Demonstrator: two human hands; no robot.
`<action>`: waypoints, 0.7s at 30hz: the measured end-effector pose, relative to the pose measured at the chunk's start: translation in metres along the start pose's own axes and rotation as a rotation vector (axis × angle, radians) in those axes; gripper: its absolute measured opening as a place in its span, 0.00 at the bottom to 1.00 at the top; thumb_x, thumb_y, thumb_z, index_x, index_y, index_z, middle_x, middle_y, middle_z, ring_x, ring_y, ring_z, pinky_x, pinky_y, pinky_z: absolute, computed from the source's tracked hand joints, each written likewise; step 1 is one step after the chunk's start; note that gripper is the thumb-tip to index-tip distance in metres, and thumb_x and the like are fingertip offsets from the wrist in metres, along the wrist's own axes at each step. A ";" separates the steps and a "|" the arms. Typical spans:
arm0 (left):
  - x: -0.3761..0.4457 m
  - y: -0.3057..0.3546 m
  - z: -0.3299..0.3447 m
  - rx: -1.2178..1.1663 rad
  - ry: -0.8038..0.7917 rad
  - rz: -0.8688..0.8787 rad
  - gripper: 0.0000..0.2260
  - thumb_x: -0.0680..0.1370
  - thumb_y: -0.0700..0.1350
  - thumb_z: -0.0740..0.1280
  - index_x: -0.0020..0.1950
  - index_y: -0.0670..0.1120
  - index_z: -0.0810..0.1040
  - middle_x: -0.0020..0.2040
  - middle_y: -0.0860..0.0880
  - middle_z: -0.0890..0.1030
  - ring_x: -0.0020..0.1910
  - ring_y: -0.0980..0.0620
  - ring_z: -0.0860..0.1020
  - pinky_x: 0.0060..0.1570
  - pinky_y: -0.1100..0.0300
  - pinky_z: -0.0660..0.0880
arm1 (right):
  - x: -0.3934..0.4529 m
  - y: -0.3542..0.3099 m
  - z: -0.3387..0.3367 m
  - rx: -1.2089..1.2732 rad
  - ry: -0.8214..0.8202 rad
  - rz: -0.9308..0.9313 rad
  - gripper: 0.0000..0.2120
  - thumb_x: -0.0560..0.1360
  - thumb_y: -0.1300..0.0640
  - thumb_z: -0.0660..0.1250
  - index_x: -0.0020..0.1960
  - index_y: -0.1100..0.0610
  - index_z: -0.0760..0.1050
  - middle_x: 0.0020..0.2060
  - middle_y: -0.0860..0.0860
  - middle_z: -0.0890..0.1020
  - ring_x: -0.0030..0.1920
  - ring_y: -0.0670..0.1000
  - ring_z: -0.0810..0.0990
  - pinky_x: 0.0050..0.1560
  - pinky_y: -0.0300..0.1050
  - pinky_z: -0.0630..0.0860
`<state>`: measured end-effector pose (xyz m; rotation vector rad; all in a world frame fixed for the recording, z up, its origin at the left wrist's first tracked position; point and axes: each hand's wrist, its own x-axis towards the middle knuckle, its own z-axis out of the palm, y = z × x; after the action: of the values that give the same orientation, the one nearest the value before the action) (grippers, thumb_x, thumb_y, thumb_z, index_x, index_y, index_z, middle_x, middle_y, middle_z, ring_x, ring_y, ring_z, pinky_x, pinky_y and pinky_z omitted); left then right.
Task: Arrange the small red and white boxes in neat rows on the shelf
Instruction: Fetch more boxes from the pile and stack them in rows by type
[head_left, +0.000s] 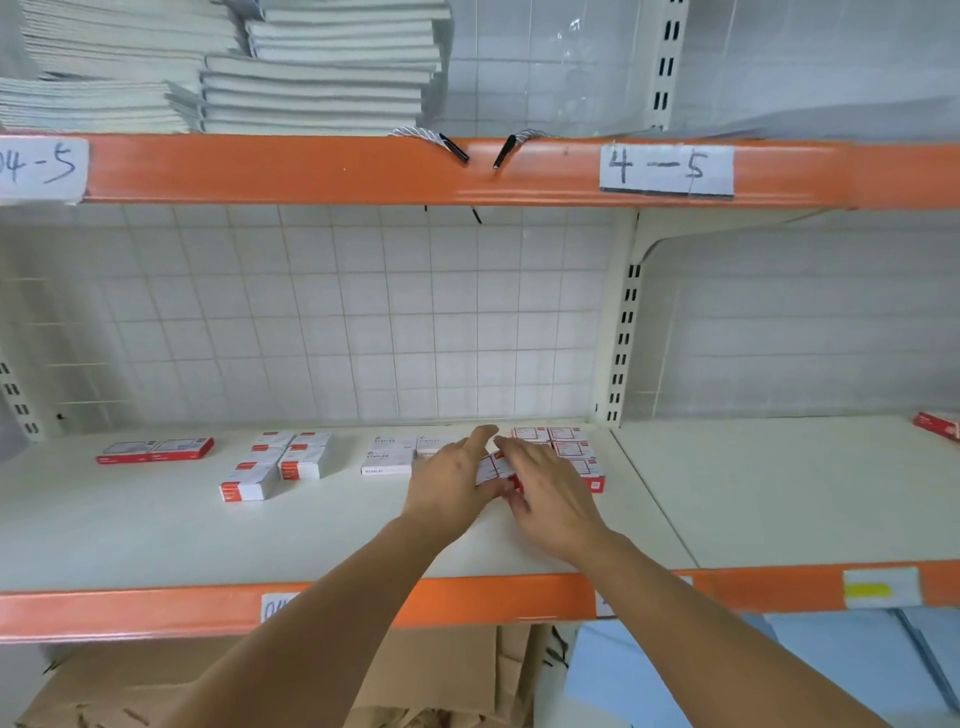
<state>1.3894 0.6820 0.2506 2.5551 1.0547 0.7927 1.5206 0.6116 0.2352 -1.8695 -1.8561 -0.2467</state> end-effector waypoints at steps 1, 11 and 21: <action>0.000 0.005 0.003 -0.006 -0.007 0.019 0.24 0.76 0.54 0.66 0.70 0.54 0.63 0.57 0.53 0.77 0.57 0.51 0.74 0.50 0.58 0.67 | -0.003 0.004 -0.003 -0.004 0.005 0.006 0.24 0.78 0.57 0.61 0.73 0.54 0.62 0.67 0.49 0.71 0.66 0.51 0.69 0.63 0.45 0.67; -0.011 0.028 0.033 -0.012 -0.113 0.084 0.18 0.74 0.48 0.66 0.62 0.49 0.69 0.56 0.51 0.75 0.55 0.51 0.74 0.48 0.56 0.74 | -0.042 0.036 -0.005 0.001 0.032 0.190 0.22 0.76 0.56 0.64 0.69 0.51 0.66 0.63 0.47 0.75 0.61 0.51 0.71 0.59 0.45 0.67; -0.007 0.027 0.052 0.117 -0.155 0.061 0.16 0.75 0.46 0.66 0.63 0.49 0.72 0.59 0.51 0.73 0.60 0.51 0.71 0.52 0.56 0.72 | -0.047 0.048 0.001 -0.077 -0.033 0.204 0.17 0.77 0.53 0.63 0.66 0.49 0.70 0.60 0.46 0.76 0.60 0.49 0.73 0.57 0.44 0.70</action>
<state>1.4307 0.6559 0.2170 2.7075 1.0058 0.5510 1.5648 0.5719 0.2027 -2.1101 -1.6821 -0.2208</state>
